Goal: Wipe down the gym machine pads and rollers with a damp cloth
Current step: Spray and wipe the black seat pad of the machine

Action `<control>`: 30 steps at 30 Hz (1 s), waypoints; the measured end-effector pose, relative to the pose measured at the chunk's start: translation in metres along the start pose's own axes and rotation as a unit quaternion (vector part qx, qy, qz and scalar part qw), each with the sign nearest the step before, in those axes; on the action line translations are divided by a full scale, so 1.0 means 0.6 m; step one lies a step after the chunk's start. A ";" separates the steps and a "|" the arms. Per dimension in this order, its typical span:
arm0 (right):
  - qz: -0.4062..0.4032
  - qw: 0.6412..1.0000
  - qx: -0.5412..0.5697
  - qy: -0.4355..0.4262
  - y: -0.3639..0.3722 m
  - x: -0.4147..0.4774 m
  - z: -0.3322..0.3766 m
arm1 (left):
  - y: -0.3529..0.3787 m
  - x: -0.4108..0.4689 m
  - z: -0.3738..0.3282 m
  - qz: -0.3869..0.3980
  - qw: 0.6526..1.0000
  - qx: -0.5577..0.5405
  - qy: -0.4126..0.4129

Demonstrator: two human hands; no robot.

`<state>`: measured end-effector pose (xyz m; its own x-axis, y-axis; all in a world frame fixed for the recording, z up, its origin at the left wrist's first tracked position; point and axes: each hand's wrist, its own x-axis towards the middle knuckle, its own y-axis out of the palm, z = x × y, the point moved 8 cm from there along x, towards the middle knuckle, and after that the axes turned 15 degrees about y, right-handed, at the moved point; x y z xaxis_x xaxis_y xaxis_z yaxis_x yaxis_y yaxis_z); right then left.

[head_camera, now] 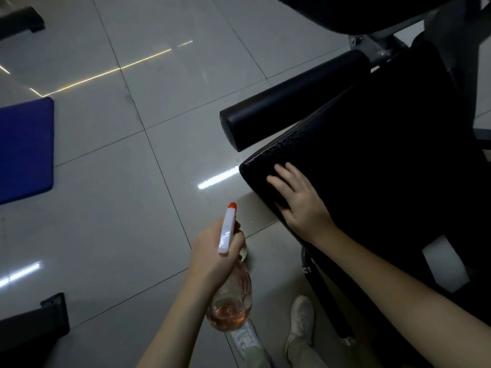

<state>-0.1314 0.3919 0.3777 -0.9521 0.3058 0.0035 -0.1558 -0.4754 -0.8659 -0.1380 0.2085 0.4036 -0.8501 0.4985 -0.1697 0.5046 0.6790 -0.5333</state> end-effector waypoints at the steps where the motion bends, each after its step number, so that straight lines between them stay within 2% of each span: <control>1: -0.024 1.000 0.004 0.019 -0.006 0.014 0.002 | 0.000 0.002 0.003 -0.001 1.000 0.000 -0.001; 3: -0.066 0.995 0.025 0.078 -0.010 0.051 0.024 | 0.001 0.006 0.009 -0.002 1.000 0.004 0.000; 5: -0.073 0.990 0.045 0.109 0.002 0.084 0.054 | 0.005 0.009 0.011 -0.001 1.000 0.013 0.003; 7: -0.066 0.994 0.042 0.076 0.010 0.092 0.075 | 0.011 0.009 0.009 0.005 1.000 0.013 0.003; 10: -0.024 0.999 0.025 0.018 0.002 0.055 0.043 | 0.015 0.010 -0.002 0.015 1.000 0.006 0.004; 12: -0.019 0.999 0.021 0.026 -0.013 0.014 -0.007 | 0.013 0.015 -0.013 0.018 1.000 0.008 0.013; 16: -0.085 0.986 0.028 0.139 -0.060 0.016 -0.095 | 0.009 0.026 -0.036 0.018 0.999 0.007 0.032; 19: -0.126 0.946 0.079 0.288 -0.081 0.076 -0.109 | 0.006 0.031 -0.050 0.013 0.999 0.007 0.047; 20: -0.131 0.939 0.083 0.307 -0.079 0.088 -0.098 | 0.005 0.032 -0.054 0.009 0.999 0.005 0.049; 22: -0.121 0.955 0.057 0.263 -0.062 0.091 -0.060 | 0.008 0.033 -0.061 0.012 0.998 0.008 0.054; 24: -0.069 0.981 0.036 0.175 -0.037 0.064 -0.027 | 0.014 0.032 -0.066 0.025 0.997 0.013 0.067; 26: -0.046 0.992 0.039 0.111 -0.030 0.020 -0.029 | 0.022 0.033 -0.068 0.034 0.997 0.009 0.075; 28: -0.061 0.993 0.031 0.092 -0.033 -0.018 -0.058 | 0.029 0.032 -0.068 0.037 0.997 0.005 0.071; 30: -0.069 0.991 0.025 0.115 -0.035 -0.039 -0.091 | 0.035 0.034 -0.065 0.031 0.997 0.003 0.072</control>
<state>-0.0917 0.4397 0.3684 -0.8368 0.5474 0.0009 -0.2982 -0.4545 -0.8394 -0.1390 0.2544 0.4212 -0.7867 0.6119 -0.0814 0.5542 0.6419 -0.5299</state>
